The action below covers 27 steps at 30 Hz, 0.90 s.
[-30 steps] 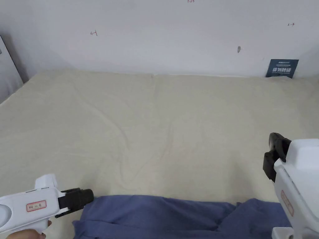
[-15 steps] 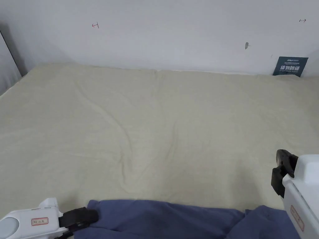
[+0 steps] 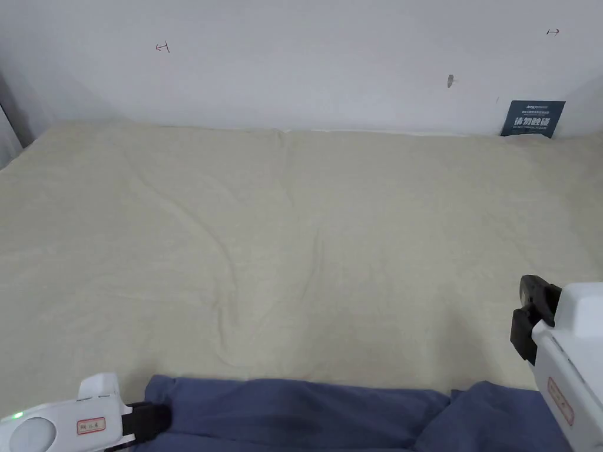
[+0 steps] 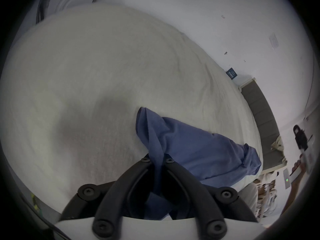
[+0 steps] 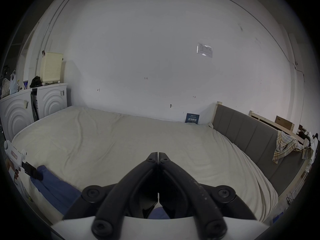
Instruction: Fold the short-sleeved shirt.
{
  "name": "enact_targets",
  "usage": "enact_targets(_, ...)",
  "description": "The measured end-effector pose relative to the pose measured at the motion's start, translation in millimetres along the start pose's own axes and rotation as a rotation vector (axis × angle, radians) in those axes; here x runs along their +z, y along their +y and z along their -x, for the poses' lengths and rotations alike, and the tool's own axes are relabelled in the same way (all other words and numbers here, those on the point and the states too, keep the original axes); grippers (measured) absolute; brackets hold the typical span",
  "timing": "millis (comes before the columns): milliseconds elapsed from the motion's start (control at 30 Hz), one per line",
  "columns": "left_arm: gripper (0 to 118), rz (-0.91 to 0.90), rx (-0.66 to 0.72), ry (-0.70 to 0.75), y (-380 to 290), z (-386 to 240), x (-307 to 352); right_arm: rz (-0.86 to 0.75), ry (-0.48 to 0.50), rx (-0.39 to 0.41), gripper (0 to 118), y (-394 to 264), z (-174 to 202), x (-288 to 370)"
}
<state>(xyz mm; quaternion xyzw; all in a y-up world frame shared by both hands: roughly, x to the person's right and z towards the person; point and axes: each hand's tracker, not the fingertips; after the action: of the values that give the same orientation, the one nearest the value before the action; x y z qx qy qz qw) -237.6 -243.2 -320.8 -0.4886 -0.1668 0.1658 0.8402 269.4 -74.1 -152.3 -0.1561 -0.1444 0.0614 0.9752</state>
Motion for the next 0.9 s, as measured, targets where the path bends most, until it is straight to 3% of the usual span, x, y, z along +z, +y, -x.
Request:
enact_targets(167,8,-0.045,-0.053,0.024,12.1,-6.7,42.3,-0.028,0.01,-0.01,1,5.9,-3.0,4.5)
enact_targets(400,8,-0.107,-0.082,0.24,12.1,17.7,93.2,-0.063,0.035,-0.013,1,9.8,-5.4,14.0)
enact_targets(633,8,-0.088,-0.133,0.155,2.4,-65.5,87.1,-0.073,0.046,-0.024,1,8.3,-7.3,22.9)
enact_targets(767,8,-0.026,-0.183,0.02,-9.2,-124.8,55.7,-0.079,0.046,-0.025,1,6.4,-11.4,29.3)
enact_targets(900,8,0.046,-0.226,-0.015,-23.9,-169.2,9.9,-0.079,0.034,-0.029,1,4.9,-19.3,34.8)
